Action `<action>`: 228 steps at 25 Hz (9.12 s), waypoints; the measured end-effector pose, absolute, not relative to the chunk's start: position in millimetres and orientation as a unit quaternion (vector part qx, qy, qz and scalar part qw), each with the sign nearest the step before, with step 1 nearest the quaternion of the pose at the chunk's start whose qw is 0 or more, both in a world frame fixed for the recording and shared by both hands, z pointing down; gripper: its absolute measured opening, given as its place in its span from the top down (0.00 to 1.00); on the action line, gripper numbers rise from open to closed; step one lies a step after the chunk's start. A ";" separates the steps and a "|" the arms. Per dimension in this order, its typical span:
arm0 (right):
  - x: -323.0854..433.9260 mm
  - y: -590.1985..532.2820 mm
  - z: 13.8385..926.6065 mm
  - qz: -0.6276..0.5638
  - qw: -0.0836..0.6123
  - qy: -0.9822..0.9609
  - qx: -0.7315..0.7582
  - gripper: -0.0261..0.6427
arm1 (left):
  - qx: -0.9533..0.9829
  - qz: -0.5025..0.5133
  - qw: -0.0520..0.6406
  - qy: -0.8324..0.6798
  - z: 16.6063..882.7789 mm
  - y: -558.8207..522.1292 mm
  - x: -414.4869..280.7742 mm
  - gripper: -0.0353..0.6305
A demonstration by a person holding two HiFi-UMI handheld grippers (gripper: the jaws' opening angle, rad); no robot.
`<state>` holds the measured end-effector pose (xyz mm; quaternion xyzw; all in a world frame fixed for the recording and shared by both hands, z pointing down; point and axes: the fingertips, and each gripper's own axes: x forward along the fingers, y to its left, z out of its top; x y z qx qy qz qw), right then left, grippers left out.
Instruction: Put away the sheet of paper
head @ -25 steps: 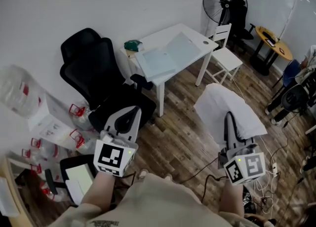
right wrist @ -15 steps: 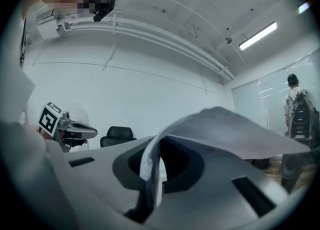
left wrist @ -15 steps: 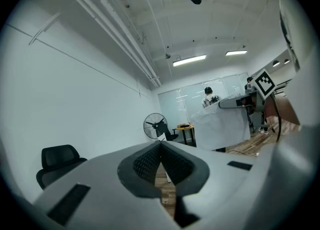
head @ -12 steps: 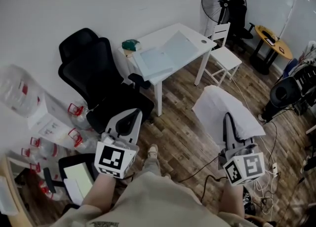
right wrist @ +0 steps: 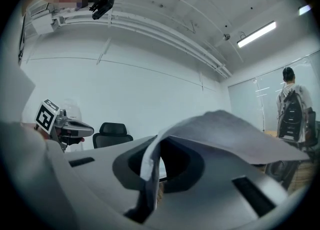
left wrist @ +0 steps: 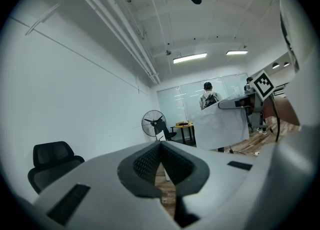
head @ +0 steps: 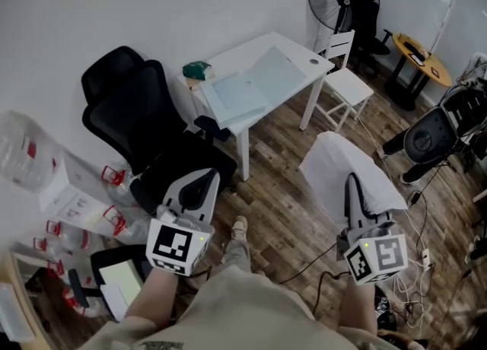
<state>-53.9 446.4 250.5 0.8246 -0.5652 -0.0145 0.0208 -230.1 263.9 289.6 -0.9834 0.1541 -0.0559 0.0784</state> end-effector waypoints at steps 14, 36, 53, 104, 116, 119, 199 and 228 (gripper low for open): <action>42.0 332.4 263.7 0.011 0.062 -0.561 0.826 0.93 | -0.984 -0.074 0.058 0.154 308.8 144.3 -134.9 0.92; 132.2 115.1 264.9 0.021 0.096 -0.560 0.822 0.93 | -0.986 -0.086 0.047 0.137 318.8 -66.1 -28.3 0.92; 188.0 54.7 267.4 0.010 0.109 -0.592 0.799 0.93 | -0.980 -0.099 0.053 0.163 321.2 -106.4 12.7 0.92; 288.3 -197.8 623.2 0.374 0.266 -0.808 0.370 0.93 | -0.838 -0.268 -0.149 0.452 521.5 -221.8 40.4 0.92; 314.0 -168.5 655.8 0.413 0.330 -0.751 0.395 0.93 | -0.845 -0.305 -0.178 0.402 582.3 -228.6 39.3 0.92; 321.5 -165.6 661.2 0.422 0.330 -0.743 0.402 0.93 | -0.840 -0.319 -0.188 0.397 602.2 -229.7 38.5 0.92; 138.1 -227.5 708.9 0.340 0.431 -0.764 0.340 0.34 | -0.799 -0.311 -0.330 0.395 666.8 -226.4 27.7 0.92; 202.9 -277.1 462.0 0.176 0.253 -0.813 0.494 0.68 | -0.858 -0.246 -0.151 0.425 506.8 -273.5 1.7 0.92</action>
